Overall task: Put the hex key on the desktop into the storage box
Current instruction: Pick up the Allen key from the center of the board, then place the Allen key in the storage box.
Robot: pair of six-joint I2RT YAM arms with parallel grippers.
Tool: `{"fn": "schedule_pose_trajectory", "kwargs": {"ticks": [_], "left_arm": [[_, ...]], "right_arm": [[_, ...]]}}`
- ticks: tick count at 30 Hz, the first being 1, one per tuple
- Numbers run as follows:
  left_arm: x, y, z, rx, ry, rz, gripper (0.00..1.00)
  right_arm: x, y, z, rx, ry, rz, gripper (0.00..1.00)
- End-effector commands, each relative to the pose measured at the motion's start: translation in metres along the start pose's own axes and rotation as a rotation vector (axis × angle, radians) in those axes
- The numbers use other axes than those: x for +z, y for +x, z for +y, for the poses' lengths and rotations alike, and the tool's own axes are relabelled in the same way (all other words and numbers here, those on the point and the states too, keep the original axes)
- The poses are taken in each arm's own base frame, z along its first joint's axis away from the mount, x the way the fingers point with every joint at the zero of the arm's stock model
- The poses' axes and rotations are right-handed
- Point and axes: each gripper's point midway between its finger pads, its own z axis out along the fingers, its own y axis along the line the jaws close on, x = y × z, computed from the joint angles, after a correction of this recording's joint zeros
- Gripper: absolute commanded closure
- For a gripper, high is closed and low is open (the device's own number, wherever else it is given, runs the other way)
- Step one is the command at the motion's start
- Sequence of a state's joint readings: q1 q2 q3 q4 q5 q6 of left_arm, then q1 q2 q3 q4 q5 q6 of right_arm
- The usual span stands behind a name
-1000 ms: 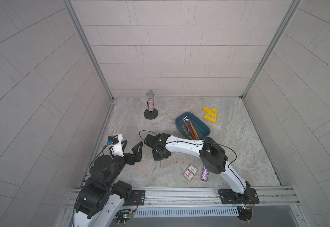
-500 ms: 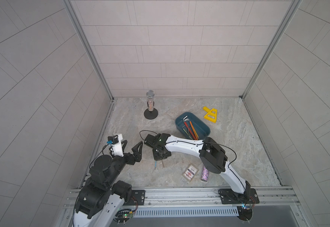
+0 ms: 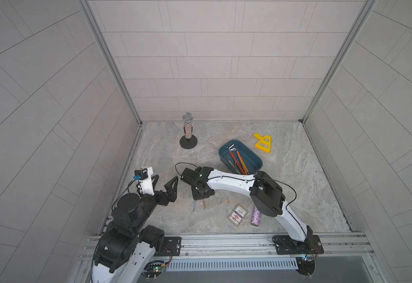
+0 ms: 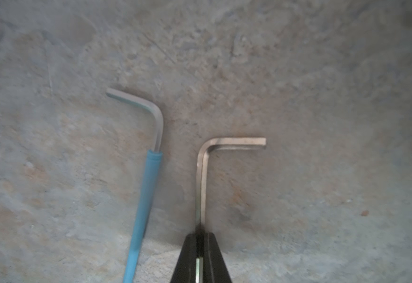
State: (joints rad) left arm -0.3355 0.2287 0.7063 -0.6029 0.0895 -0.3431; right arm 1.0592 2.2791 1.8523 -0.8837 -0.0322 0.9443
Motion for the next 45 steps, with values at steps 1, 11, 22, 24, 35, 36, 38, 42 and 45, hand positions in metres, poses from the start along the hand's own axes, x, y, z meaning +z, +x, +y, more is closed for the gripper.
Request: {"fn": "schedule_pose_trajectory", "kwargs": {"ticks": [1, 11, 22, 24, 35, 36, 38, 42, 45], "left_arm": [[0.001, -0.001, -0.001, -0.005, 0.009, -0.010, 0.03], [0.006, 0.003, -0.005, -0.008, 0.031, 0.012, 0.03], [0.009, 0.005, -0.007, -0.009, 0.042, 0.027, 0.03], [0.009, 0.005, -0.007, -0.009, 0.043, 0.030, 0.03], [0.011, 0.007, -0.008, -0.011, 0.048, 0.041, 0.03], [0.011, 0.007, -0.008, -0.011, 0.049, 0.041, 0.03], [0.011, 0.007, -0.008, -0.011, 0.049, 0.040, 0.03], [0.011, 0.007, -0.008, -0.011, 0.047, 0.042, 0.03], [0.012, 0.007, -0.008, -0.011, 0.045, 0.042, 0.03]], "right_arm": [[-0.020, -0.007, -0.014, -0.007, 0.040, -0.047, 1.00], [-0.058, -0.036, -0.037, -0.027, 0.054, -0.136, 1.00], [-0.113, -0.098, -0.111, 0.008, 0.087, -0.234, 1.00], [-0.121, -0.109, -0.129, 0.015, 0.094, -0.245, 1.00], [-0.115, -0.138, -0.217, 0.072, 0.092, -0.178, 1.00], [-0.112, -0.139, -0.222, 0.072, 0.092, -0.169, 1.00], [-0.104, -0.139, -0.231, 0.073, 0.097, -0.147, 1.00], [-0.088, -0.139, -0.242, 0.073, 0.103, -0.104, 1.00], [-0.077, -0.137, -0.245, 0.065, 0.109, -0.078, 1.00]]}}
